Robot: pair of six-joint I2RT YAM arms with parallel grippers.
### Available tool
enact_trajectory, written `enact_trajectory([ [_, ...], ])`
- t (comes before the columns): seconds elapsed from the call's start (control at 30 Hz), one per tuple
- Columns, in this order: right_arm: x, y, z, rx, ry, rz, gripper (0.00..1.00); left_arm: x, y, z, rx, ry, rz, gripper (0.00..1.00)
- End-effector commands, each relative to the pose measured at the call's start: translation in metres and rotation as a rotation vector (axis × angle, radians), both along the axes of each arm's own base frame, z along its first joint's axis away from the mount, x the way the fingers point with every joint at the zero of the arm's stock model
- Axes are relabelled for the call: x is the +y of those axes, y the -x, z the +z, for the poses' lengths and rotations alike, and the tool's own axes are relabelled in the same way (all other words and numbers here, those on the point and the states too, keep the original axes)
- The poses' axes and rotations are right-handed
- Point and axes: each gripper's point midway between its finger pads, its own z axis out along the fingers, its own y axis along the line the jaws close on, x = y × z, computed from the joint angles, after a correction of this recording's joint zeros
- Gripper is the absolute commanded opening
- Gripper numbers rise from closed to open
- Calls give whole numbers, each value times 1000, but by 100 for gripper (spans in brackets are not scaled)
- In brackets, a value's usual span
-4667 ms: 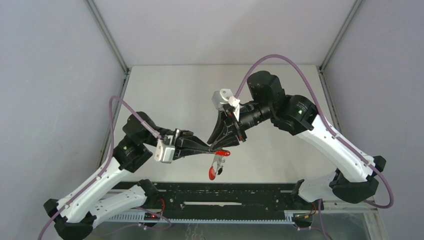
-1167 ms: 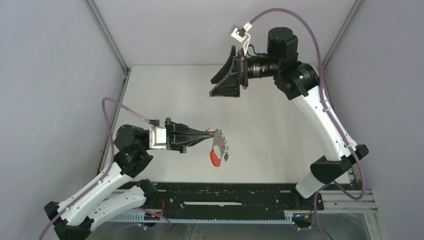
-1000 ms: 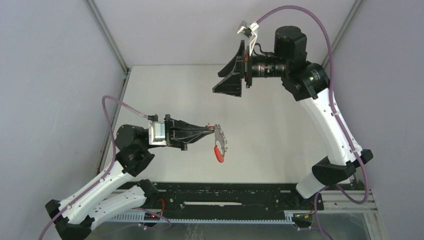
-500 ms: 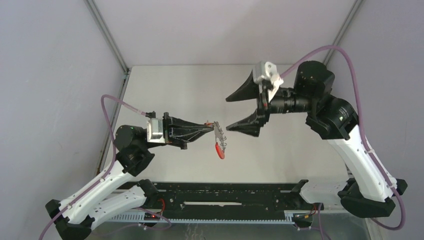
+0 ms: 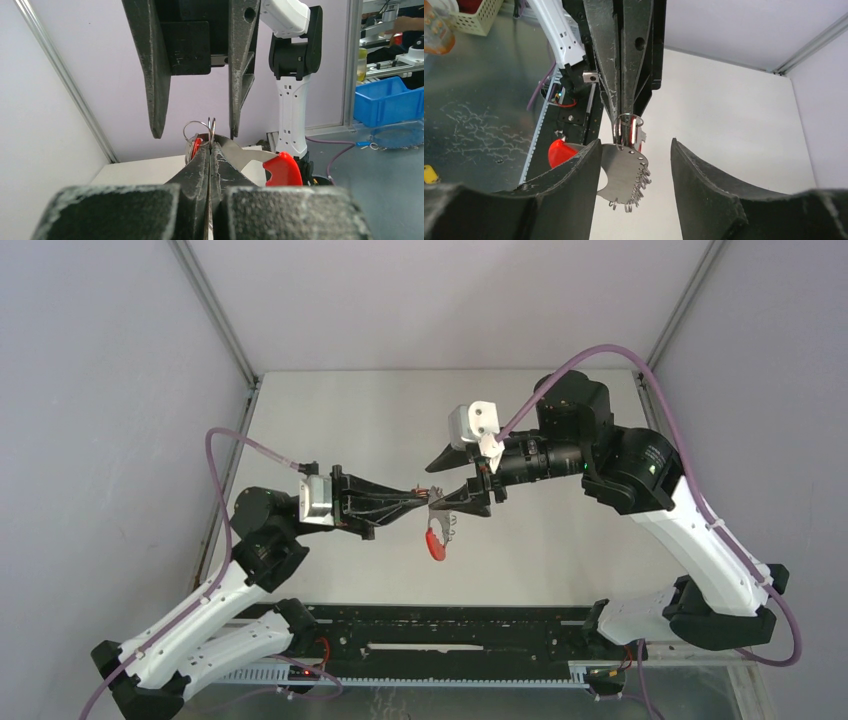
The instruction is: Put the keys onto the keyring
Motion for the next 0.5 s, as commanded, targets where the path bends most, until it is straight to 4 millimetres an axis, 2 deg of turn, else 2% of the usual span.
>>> enact_trajectory([
  [0.0,-6,7,15,-72,-27,7,62,4,1,4,-29,18,5,0],
  [0.27,-7,15,17,-63,-34,22,64,3,-2,5,-26,14,14,0],
  [0.47,-11,15,27,-83,-64,7,58,1,-3,3,-31,5,16,0],
])
